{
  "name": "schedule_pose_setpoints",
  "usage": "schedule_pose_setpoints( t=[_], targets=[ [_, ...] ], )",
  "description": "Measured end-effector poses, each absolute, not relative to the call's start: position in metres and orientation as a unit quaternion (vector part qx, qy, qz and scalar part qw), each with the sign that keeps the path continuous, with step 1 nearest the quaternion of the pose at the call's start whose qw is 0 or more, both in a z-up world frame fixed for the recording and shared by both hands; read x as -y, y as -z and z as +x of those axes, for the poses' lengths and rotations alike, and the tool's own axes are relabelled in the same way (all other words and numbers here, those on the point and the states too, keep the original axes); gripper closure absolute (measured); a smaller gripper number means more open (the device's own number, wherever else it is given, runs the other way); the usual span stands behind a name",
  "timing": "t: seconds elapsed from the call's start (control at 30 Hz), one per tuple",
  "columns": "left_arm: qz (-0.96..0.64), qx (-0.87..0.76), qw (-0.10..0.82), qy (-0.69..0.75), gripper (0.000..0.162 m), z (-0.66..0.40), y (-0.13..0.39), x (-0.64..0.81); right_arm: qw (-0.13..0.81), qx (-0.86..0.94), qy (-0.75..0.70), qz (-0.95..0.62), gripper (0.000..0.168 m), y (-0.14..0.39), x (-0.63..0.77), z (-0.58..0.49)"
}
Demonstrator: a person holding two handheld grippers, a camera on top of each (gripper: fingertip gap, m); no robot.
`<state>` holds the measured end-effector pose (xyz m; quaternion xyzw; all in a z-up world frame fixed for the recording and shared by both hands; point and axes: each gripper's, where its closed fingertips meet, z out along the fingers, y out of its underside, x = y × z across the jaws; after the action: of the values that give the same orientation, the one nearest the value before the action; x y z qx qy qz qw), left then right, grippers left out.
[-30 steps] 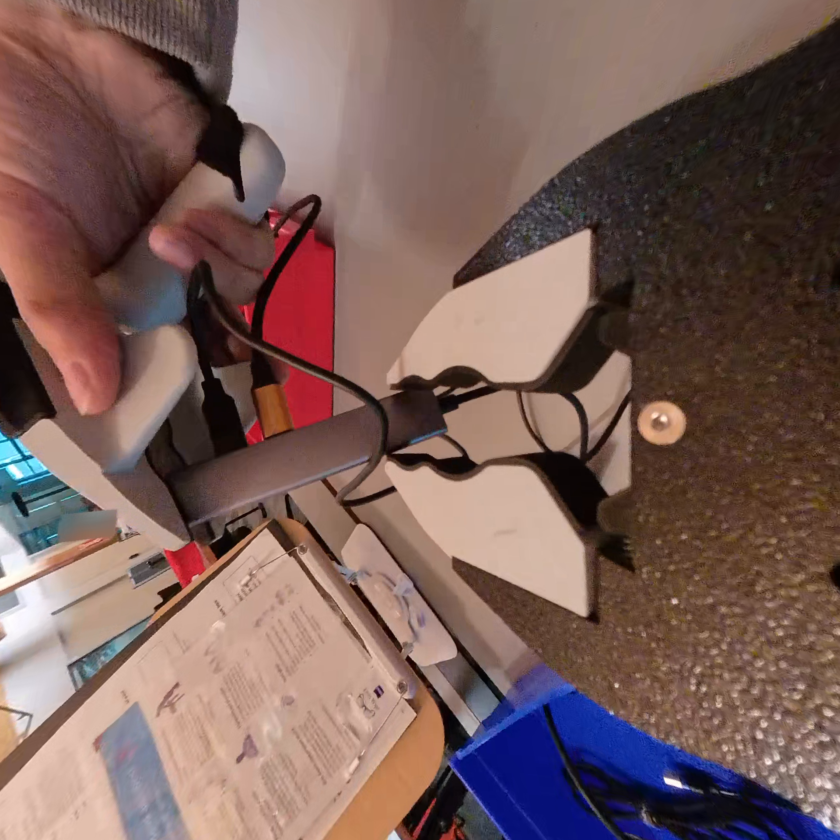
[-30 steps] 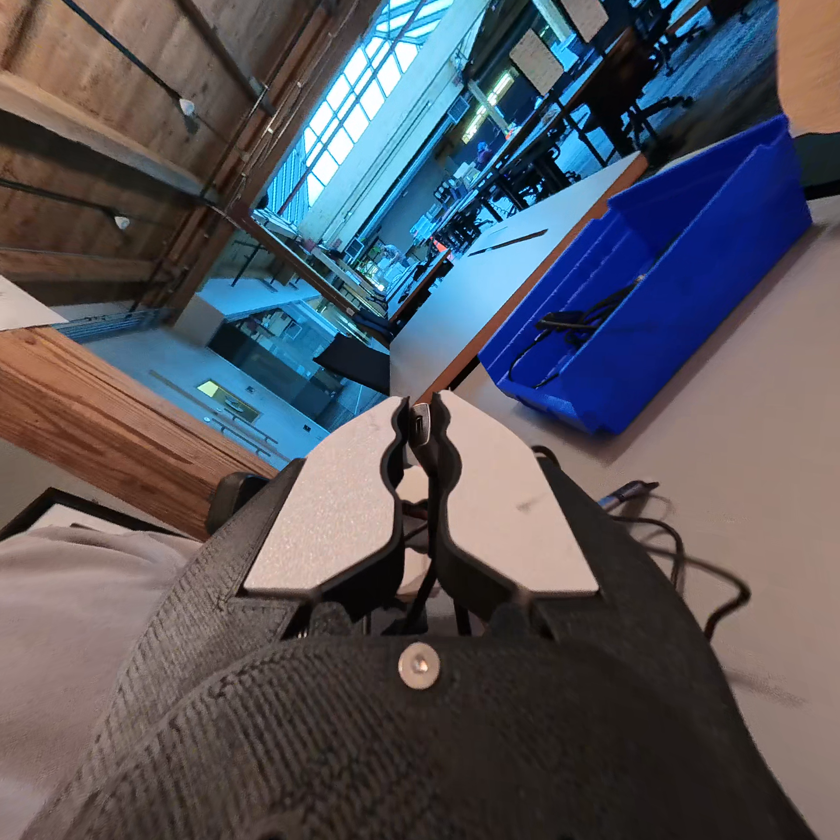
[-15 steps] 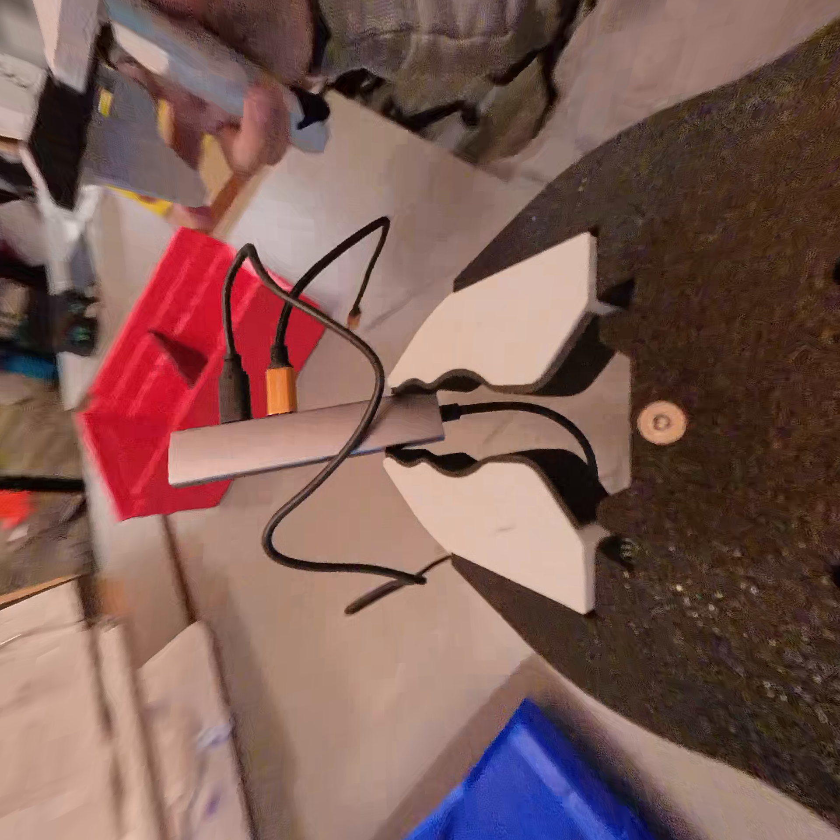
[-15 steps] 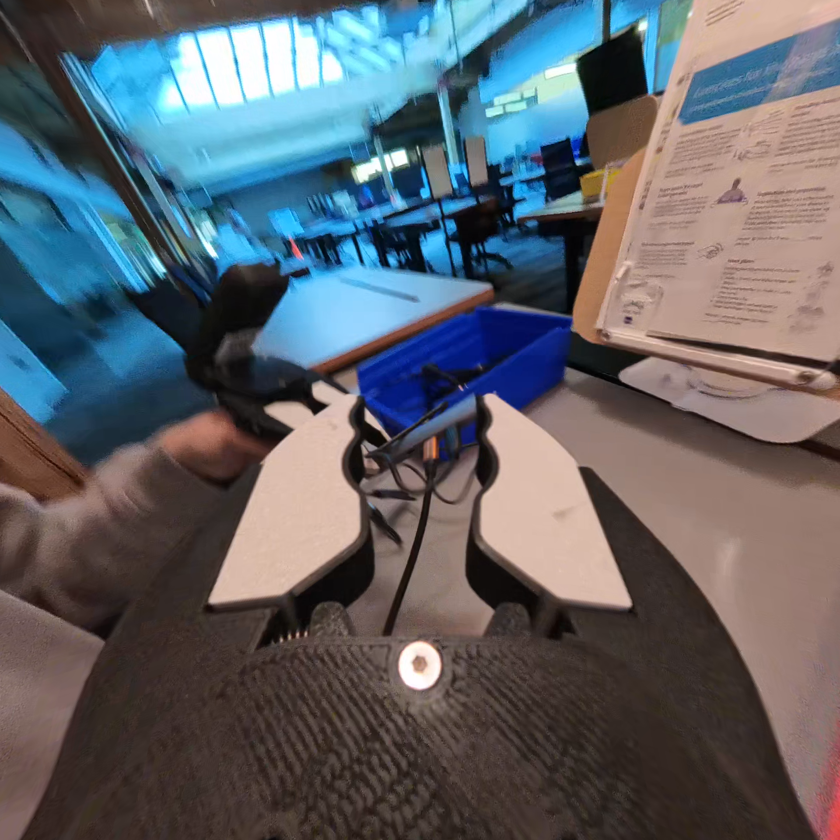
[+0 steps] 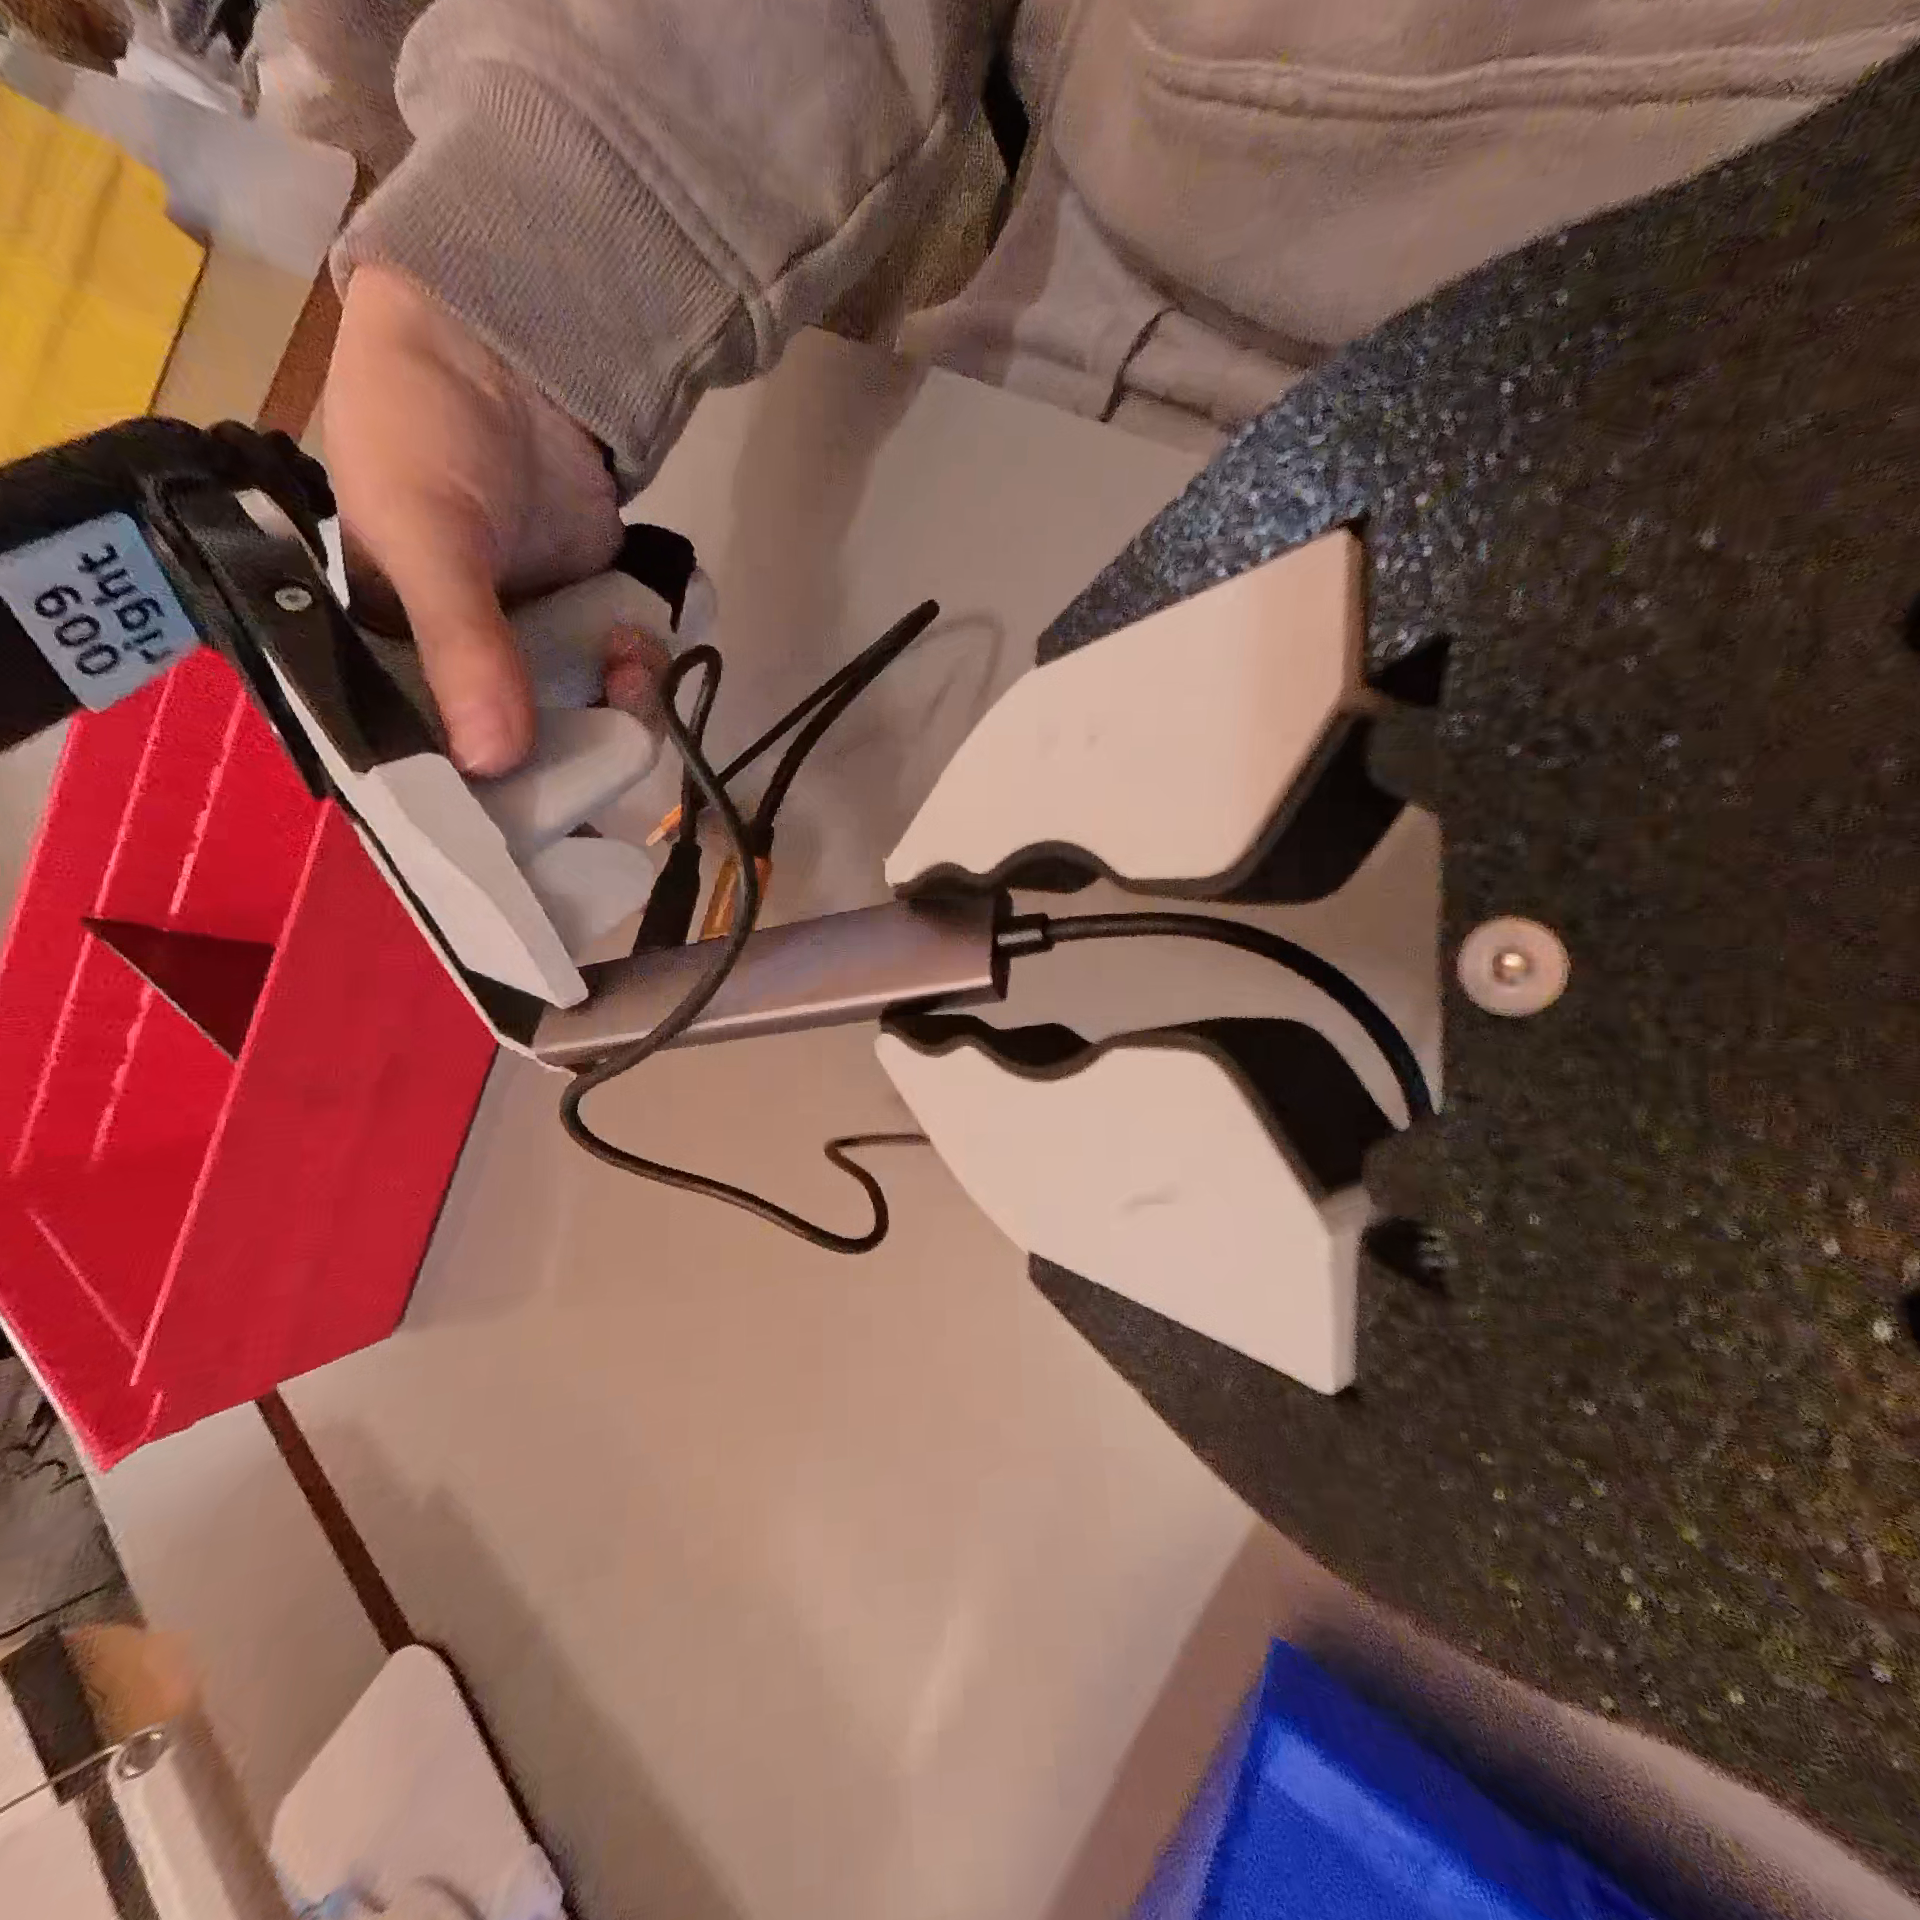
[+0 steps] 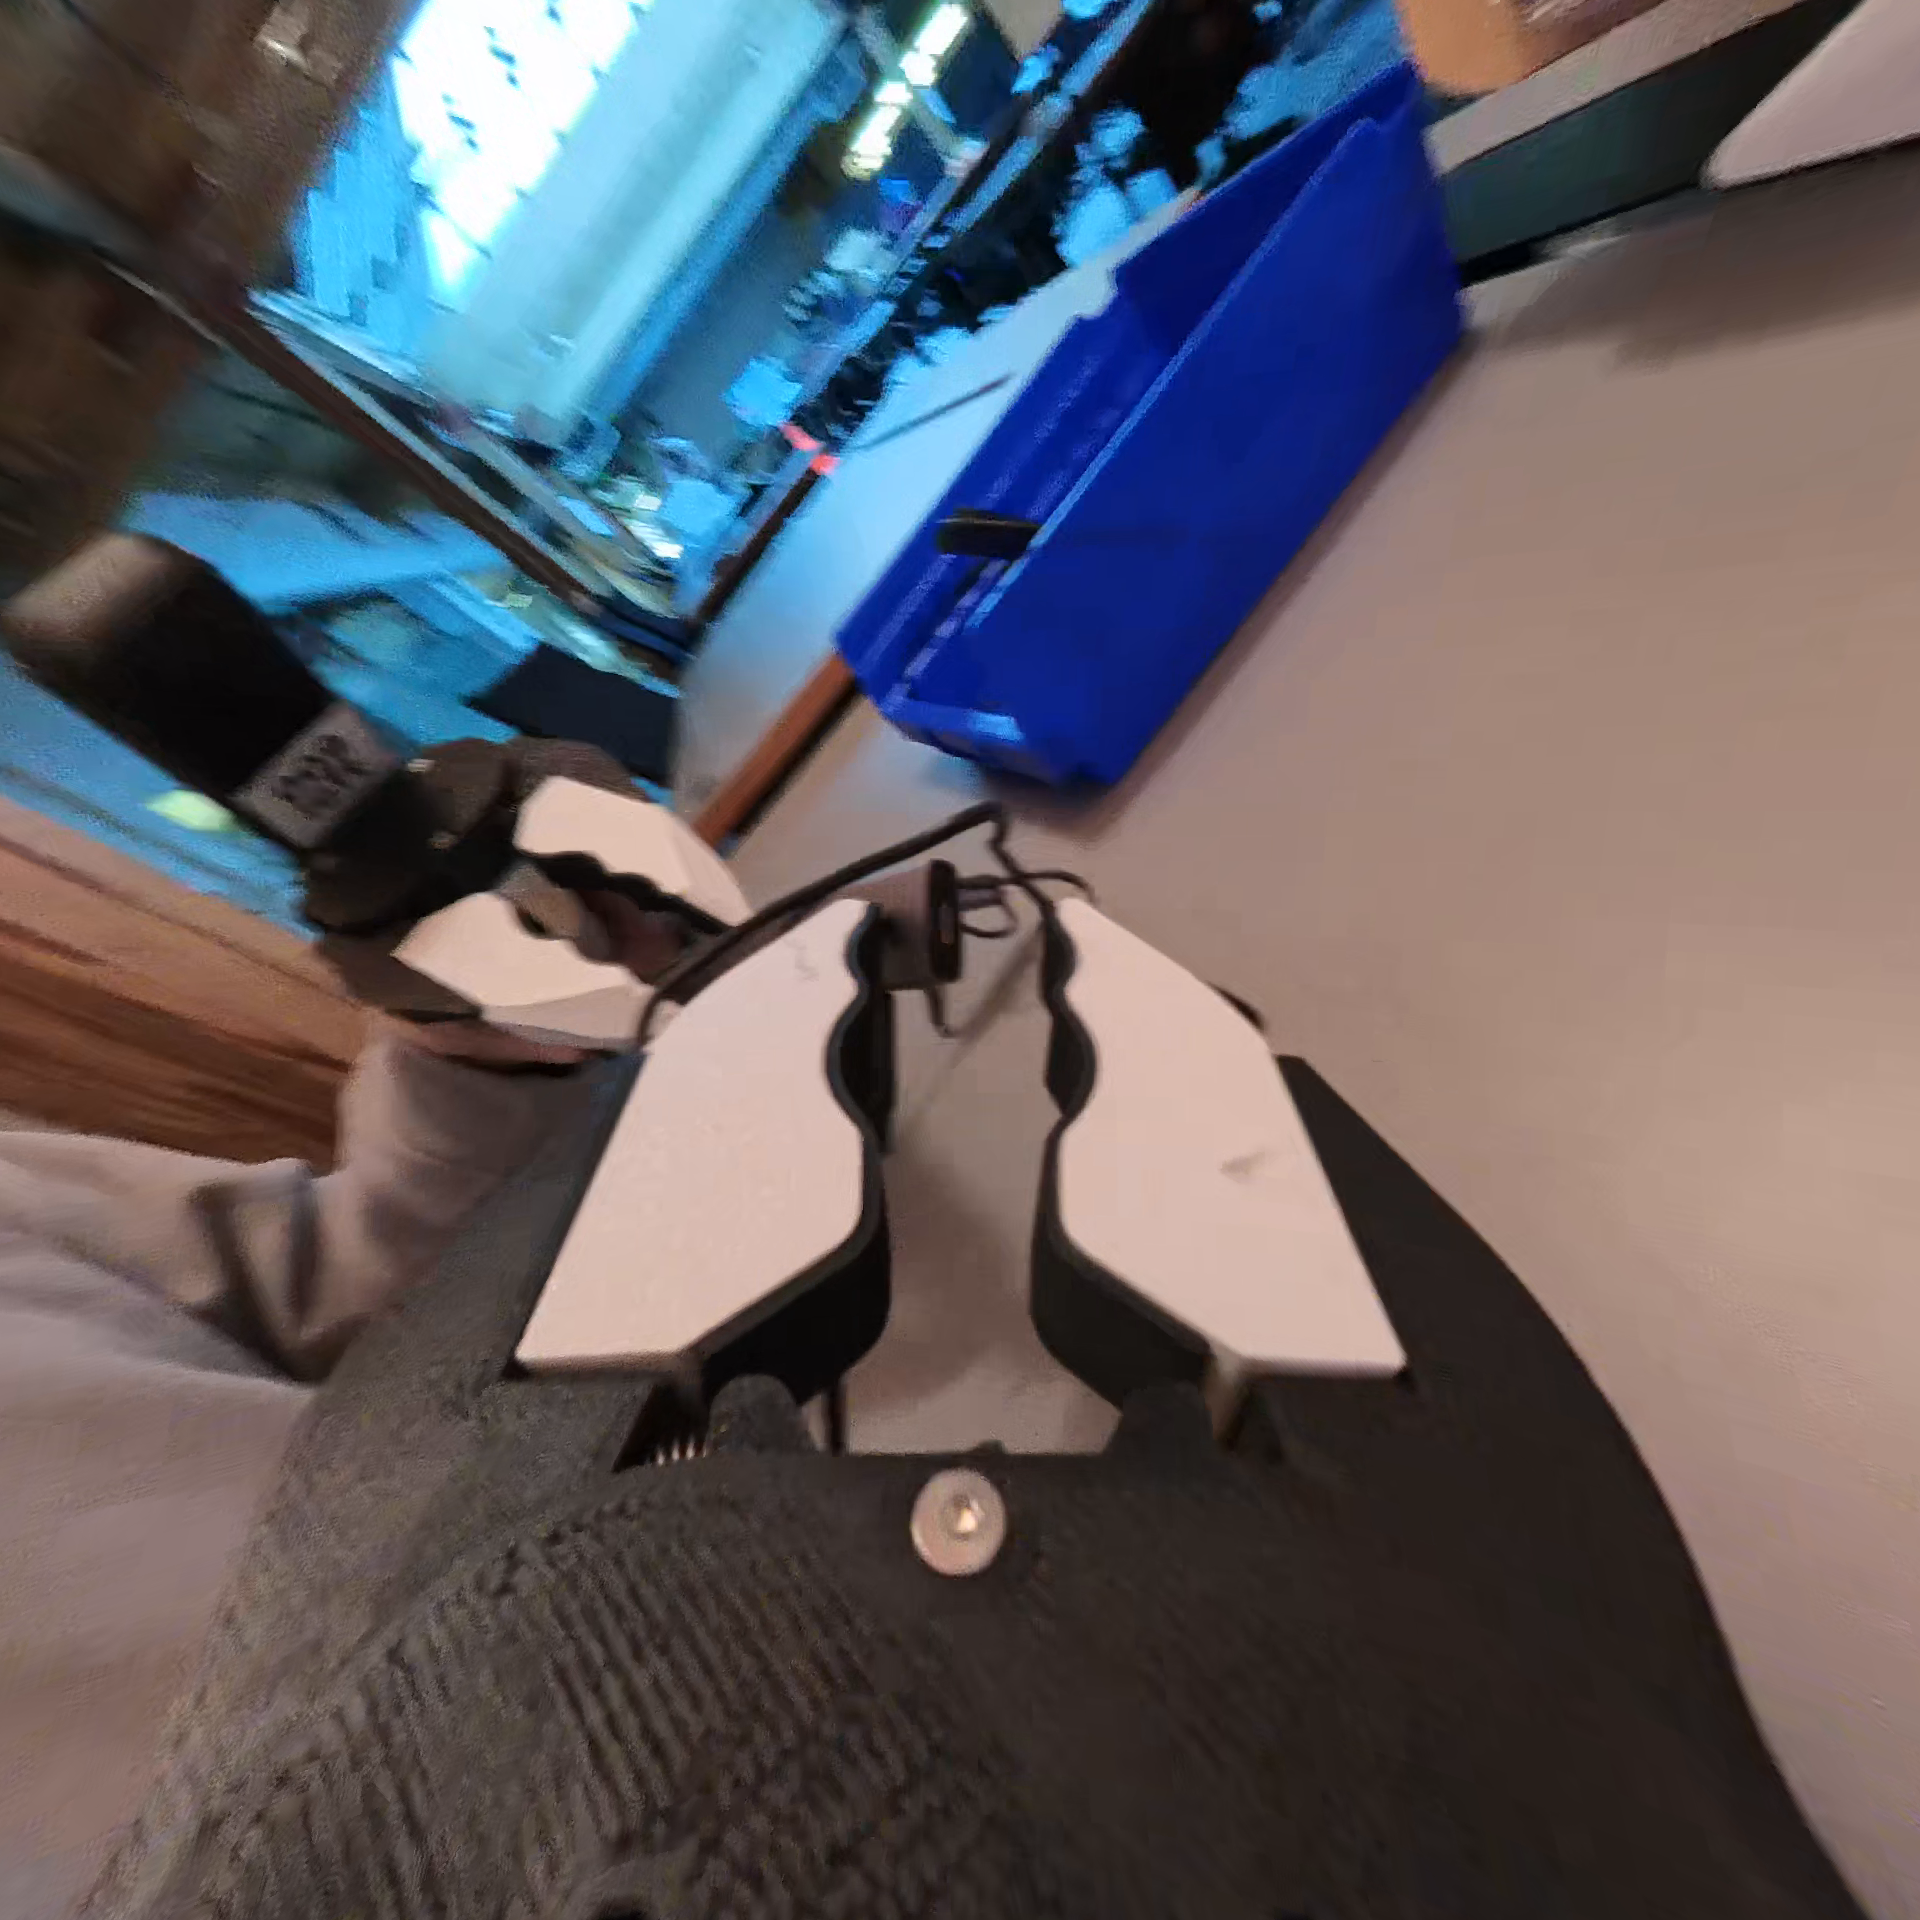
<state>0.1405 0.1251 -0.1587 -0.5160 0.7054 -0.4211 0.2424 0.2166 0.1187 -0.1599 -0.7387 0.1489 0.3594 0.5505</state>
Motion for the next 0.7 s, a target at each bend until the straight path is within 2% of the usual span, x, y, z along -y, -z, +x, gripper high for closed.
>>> schedule_pose_setpoints(
  t=[0.03,0.07,0.2,0.3,0.43,0.47,0.5,0.57,0.7],
  targets=[
    [-0.509,-0.709,0.245,0.421,0.142,0.14,0.159,-0.125,0.557,-0.134,-0.395,-0.719,0.152,0.155,-0.119,0.209],
    [-0.504,-0.713,0.249,0.42,0.148,0.14,0.159,-0.125,0.568,-0.134,-0.41,-0.701,0.152,0.152,-0.119,0.207],
    [-0.472,-0.705,0.28,0.449,0.148,0.139,0.152,-0.124,0.567,-0.15,-0.495,-0.642,0.156,0.144,-0.113,0.205],
    [-0.42,-0.677,0.366,0.48,0.153,0.143,0.142,-0.127,0.559,-0.197,-0.567,-0.572,0.16,0.14,-0.112,0.211],
    [-0.316,-0.675,0.502,0.439,0.121,0.141,0.147,-0.126,0.54,-0.243,-0.608,-0.529,0.159,0.149,-0.114,0.214],
    [-0.297,-0.691,0.514,0.412,0.107,0.14,0.155,-0.124,0.538,-0.246,-0.604,-0.534,0.16,0.15,-0.115,0.214],
    [-0.284,-0.707,0.52,0.385,0.102,0.139,0.164,-0.122,0.538,-0.248,-0.609,-0.528,0.16,0.148,-0.114,0.214],
    [-0.284,-0.711,0.542,0.345,0.104,0.141,0.171,-0.124,0.533,-0.246,-0.621,-0.52,0.16,0.145,-0.113,0.212],
    [-0.312,-0.677,0.547,0.38,0.115,0.149,0.168,-0.121,0.526,-0.239,-0.632,-0.516,0.16,0.141,-0.117,0.202]
  ],
)
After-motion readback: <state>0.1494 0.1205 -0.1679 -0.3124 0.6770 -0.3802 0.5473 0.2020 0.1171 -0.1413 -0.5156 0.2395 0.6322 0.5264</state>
